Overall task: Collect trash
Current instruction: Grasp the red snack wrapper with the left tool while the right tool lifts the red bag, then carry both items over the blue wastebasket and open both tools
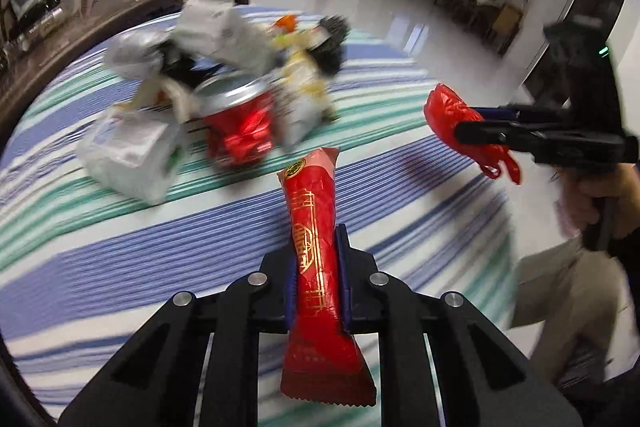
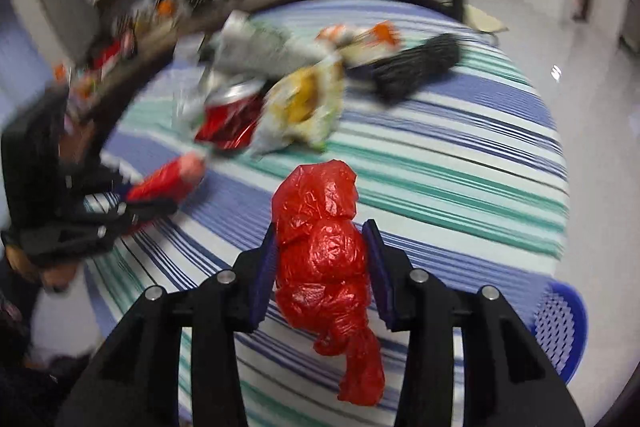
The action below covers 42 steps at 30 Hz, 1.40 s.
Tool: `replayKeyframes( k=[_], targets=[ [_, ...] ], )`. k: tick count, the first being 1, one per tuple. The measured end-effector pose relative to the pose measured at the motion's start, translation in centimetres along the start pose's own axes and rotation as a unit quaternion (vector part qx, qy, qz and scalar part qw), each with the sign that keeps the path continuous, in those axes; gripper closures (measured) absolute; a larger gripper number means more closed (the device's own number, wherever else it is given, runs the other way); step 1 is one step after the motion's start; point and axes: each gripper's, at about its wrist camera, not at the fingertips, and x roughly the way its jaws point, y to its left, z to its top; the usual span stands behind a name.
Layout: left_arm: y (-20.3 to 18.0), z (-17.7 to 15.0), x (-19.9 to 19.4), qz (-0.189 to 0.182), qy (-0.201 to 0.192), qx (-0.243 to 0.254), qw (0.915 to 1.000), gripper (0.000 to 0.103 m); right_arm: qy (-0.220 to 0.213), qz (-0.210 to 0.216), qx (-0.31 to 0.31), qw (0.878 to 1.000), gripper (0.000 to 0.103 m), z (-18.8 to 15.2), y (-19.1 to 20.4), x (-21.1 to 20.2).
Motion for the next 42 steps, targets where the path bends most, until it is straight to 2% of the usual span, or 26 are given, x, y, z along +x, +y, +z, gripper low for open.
replayKeyframes(
  k=[3, 6, 9, 12, 15, 18, 25, 26, 27, 29, 32, 34, 36, 37, 38, 40, 42],
  targets=[
    [-4.0, 1.5, 0.4, -0.035, -0.016, 0.01, 0.9992, 0.088, -0.028, -0.041, 0.063, 0.997, 0.062, -1.1, -6.3, -3.8],
    [-8.7, 3.4, 2.2, -0.073, -0.02, 0.026, 0.9968, 0.088, -0.031, -0.093, 0.109, 0.989, 0.062, -3.1, -11.9, -6.2],
    [-15.0, 5.4, 5.4, -0.117, -0.007, 0.048, 0.9919, 0.088, -0.024, -0.138, 0.16, 0.977, 0.062, -6.2, -18.3, -8.0],
    [-20.3, 6.5, 9.6, -0.143, 0.017, 0.063, 0.9876, 0.088, -0.014, -0.155, 0.194, 0.969, 0.062, -8.5, -22.4, -8.1],
    [-24.8, 7.3, 14.8, -0.146, 0.046, 0.079, 0.9852, 0.088, -0.008, -0.162, 0.226, 0.961, 0.062, -11.0, -26.1, -7.7],
    [-27.7, 7.5, 20.4, -0.145, 0.08, 0.076, 0.9833, 0.088, -0.009, -0.158, 0.261, 0.952, 0.062, -13.2, -29.3, -7.4],
    [-31.5, 7.1, 29.6, -0.124, 0.116, 0.086, 0.9817, 0.087, -0.008, -0.143, 0.309, 0.94, 0.061, -15.9, -33.9, -6.0],
    [-31.8, 6.8, 30.4, -0.12, 0.114, 0.09, 0.9822, 0.08, -0.006, -0.142, 0.311, 0.94, 0.06, -16.0, -34.3, -5.7],
    [-32.2, 6.8, 31.4, -0.11, 0.108, 0.095, 0.9834, 0.061, -0.005, -0.143, 0.314, 0.939, 0.058, -16.2, -34.7, -5.4],
    [-32.7, 6.5, 31.5, -0.102, 0.104, 0.098, 0.9845, 0.043, -0.011, -0.139, 0.33, 0.933, 0.033, -16.7, -35.4, -5.1],
    [-32.4, 6.3, 31.1, -0.088, 0.098, 0.099, 0.9863, 0.039, -0.022, -0.141, 0.346, 0.927, 0.03, -16.8, -35.9, -5.8],
    [-32.1, 6.3, 29.0, -0.084, 0.067, 0.102, 0.989, 0.03, -0.043, -0.146, 0.346, 0.926, 0.022, -16.4, -35.5, -7.0],
    [-31.5, 6.6, 25.5, -0.067, 0.027, 0.11, 0.9913, 0.01, -0.064, -0.151, 0.34, 0.926, 0.017, -15.6, -34.6, -8.0],
    [-31.2, 6.5, 23.0, -0.052, -0.001, 0.112, 0.9923, 0.006, -0.081, -0.151, 0.333, 0.927, 0.015, -15.3, -33.7, -8.8],
    [-30.7, 6.3, 20.3, -0.035, -0.027, 0.112, 0.9927, 0.005, -0.096, -0.149, 0.325, 0.929, 0.011, -14.8, -32.5, -9.7],
    [-29.4, 5.6, 16.1, -0.016, -0.055, 0.112, 0.9921, 0.005, -0.13, -0.145, 0.295, 0.936, 0.005, -13.5, -29.5, -10.9],
    [-27.9, 4.7, 12.9, 0.008, -0.063, 0.103, 0.9927, 0.005, -0.155, -0.15, 0.245, 0.945, 0.005, -12.2, -25.9, -11.6]
  ],
)
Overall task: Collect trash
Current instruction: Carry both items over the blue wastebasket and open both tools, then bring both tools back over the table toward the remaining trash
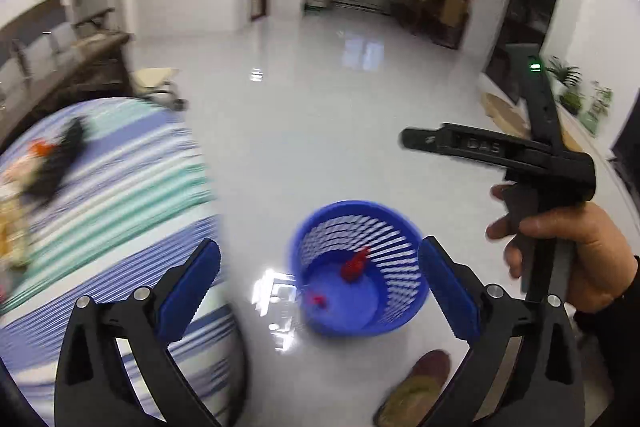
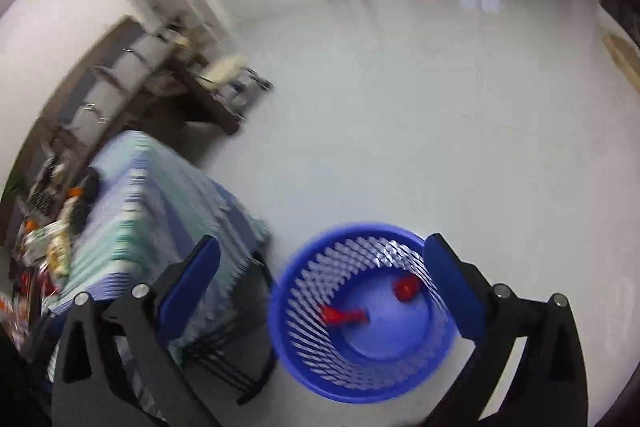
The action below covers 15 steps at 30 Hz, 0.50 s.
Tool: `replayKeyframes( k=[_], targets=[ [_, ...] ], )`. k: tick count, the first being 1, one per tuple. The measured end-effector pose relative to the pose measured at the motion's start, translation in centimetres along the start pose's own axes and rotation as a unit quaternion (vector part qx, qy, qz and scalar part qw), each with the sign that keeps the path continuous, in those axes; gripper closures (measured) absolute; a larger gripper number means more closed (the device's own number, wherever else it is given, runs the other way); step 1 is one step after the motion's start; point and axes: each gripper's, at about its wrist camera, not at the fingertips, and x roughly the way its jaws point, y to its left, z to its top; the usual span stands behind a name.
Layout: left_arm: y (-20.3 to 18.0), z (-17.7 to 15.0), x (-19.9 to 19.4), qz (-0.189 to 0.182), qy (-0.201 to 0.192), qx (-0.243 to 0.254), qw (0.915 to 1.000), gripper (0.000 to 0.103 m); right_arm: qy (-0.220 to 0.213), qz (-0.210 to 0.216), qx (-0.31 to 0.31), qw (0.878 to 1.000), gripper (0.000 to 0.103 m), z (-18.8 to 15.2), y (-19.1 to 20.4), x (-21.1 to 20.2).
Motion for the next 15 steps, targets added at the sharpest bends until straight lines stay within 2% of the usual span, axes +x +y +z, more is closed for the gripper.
replayKeyframes(
  k=[2, 4, 7, 9, 15],
  targets=[
    [2.3, -1.2, -3.0, 0.032, -0.003, -0.013, 0.9994, 0.005, -0.029, -0.001, -0.064, 0.998, 0.005, -0.3, 4.5, -0.8],
    [4.7, -2.7, -5.2, 0.077, -0.003, -0.023, 0.9968, 0.005, -0.047, -0.004, -0.099, 0.994, 0.005, -1.3, 8.0, -1.5],
    [8.1, -4.7, -8.3, 0.146, -0.005, -0.032, 0.9887, 0.005, -0.058, 0.024, -0.115, 0.991, 0.005, -3.3, 13.0, -1.9],
    [10.2, -5.9, -9.9, 0.176, -0.009, -0.042, 0.9834, 0.005, -0.069, 0.037, -0.124, 0.989, 0.005, -4.6, 15.8, -2.2],
    [15.2, -8.6, -13.1, 0.216, -0.008, -0.074, 0.9736, 0.005, -0.082, 0.052, -0.165, 0.982, 0.005, -8.9, 22.7, -2.1]
  ],
)
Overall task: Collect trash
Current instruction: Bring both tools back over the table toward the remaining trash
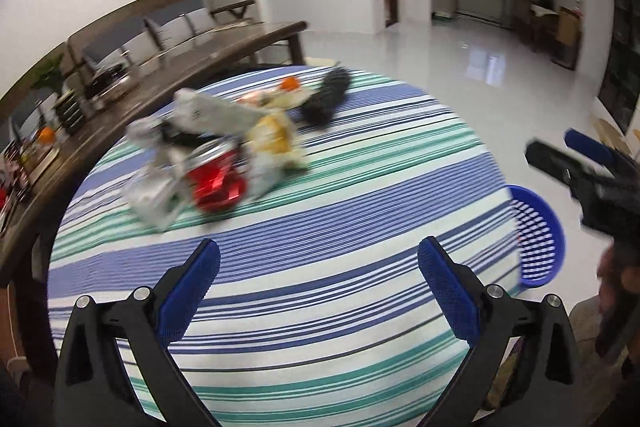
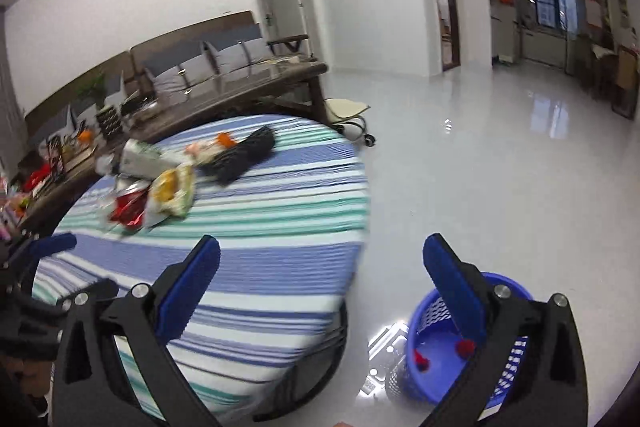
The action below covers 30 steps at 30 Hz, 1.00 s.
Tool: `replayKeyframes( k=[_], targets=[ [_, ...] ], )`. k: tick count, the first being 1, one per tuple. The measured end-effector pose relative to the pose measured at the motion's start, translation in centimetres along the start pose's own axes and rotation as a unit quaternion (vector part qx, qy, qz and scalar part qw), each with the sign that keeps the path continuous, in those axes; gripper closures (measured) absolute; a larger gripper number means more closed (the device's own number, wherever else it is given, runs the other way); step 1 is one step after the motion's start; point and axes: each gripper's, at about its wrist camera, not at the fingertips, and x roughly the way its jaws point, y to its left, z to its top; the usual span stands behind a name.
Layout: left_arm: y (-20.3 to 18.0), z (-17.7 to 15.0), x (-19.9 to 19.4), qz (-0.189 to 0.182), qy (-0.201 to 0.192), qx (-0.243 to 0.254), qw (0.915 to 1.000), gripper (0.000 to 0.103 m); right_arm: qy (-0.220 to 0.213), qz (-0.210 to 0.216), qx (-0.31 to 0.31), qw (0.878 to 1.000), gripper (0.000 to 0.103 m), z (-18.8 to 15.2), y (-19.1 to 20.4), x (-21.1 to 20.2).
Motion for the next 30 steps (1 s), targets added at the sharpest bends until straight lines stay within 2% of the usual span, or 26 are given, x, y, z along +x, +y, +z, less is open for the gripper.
replayKeyframes(
  k=[7, 15, 22, 30],
  targets=[
    [3.8, -2.1, 2.2, 0.012, 0.016, -0.032, 0.9993, 0.005, 0.041, 0.015, -0.066, 0.997, 0.005, -1.3, 6.5, 2.7],
    [7.4, -2.9, 4.1, 0.039, 0.035, -0.06, 0.9969, 0.005, 0.085, 0.021, -0.084, 0.993, 0.005, -1.7, 9.2, 5.0],
    [10.7, -1.6, 2.2, 0.098, 0.0, -0.078, 0.9922, 0.005, 0.086, 0.015, -0.096, 0.992, 0.005, -0.9, 10.4, 5.5],
    [13.8, -0.3, 0.7, 0.131, -0.021, -0.1, 0.9861, 0.005, 0.091, 0.011, -0.117, 0.989, 0.005, -0.6, 12.1, 6.1]
  ],
)
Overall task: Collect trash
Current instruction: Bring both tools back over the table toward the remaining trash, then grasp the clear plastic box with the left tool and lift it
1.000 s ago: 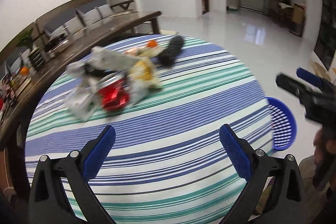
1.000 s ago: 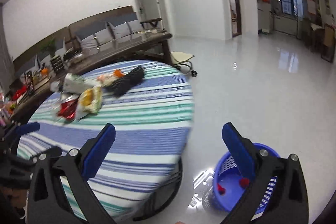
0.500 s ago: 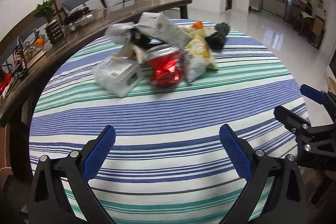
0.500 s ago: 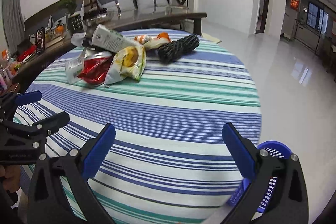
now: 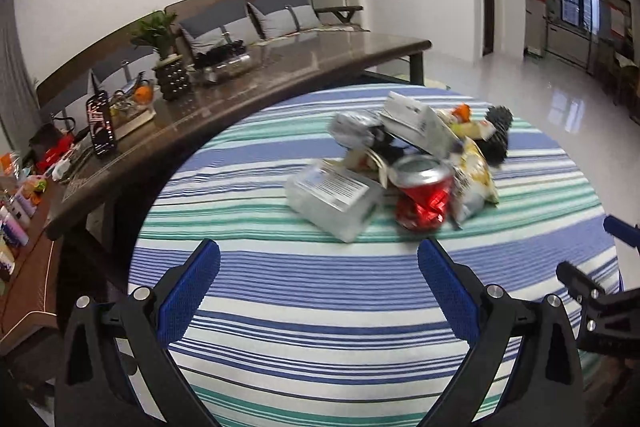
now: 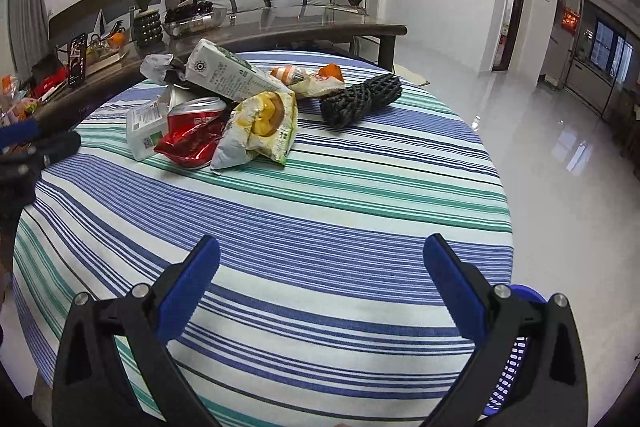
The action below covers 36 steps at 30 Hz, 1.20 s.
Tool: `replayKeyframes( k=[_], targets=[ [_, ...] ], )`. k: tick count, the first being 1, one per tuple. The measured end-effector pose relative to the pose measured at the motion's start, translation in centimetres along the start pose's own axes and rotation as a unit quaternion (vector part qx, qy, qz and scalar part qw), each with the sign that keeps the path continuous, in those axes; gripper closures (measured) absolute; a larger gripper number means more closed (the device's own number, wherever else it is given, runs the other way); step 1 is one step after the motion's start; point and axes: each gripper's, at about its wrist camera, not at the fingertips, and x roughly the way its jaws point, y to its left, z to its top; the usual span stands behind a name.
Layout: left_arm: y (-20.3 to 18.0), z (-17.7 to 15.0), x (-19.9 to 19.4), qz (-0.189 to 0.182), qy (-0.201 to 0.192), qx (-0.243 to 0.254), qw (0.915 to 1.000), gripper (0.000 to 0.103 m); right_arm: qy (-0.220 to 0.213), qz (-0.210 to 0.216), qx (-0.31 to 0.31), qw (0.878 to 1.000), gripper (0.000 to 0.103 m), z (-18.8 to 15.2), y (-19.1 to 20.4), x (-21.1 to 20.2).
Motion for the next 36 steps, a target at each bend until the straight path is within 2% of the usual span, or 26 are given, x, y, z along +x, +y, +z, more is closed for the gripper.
replayKeyframes(
  k=[12, 20, 25, 30, 32, 36],
  targets=[
    [2.0, 1.0, -1.6, 0.005, -0.025, -0.024, 0.9994, 0.005, -0.004, -0.017, -0.044, 0.999, 0.005, 0.1, 2.0, -0.5],
    [1.9, 0.9, -1.7, 0.0, -0.027, -0.018, 0.9995, 0.005, -0.003, -0.019, -0.049, 0.999, 0.005, -0.1, 2.3, -0.6],
    [3.3, -0.6, 1.5, -0.053, 0.023, -0.028, 0.9979, 0.005, 0.0, -0.015, -0.052, 0.999, 0.005, -0.3, 2.4, -0.8],
    [4.6, -2.6, 5.5, -0.121, 0.078, -0.037, 0.9889, 0.005, 0.003, -0.009, -0.053, 0.999, 0.005, -0.6, 2.3, -1.0],
    [4.6, -2.6, 7.3, -0.142, 0.092, -0.02, 0.9853, 0.005, 0.002, -0.009, -0.053, 0.999, 0.005, -0.7, 2.2, -1.2],
    [3.9, -1.2, 10.0, -0.156, 0.111, 0.029, 0.981, 0.005, 0.002, -0.009, -0.048, 0.999, 0.005, -0.8, 1.8, -1.4]
  ],
)
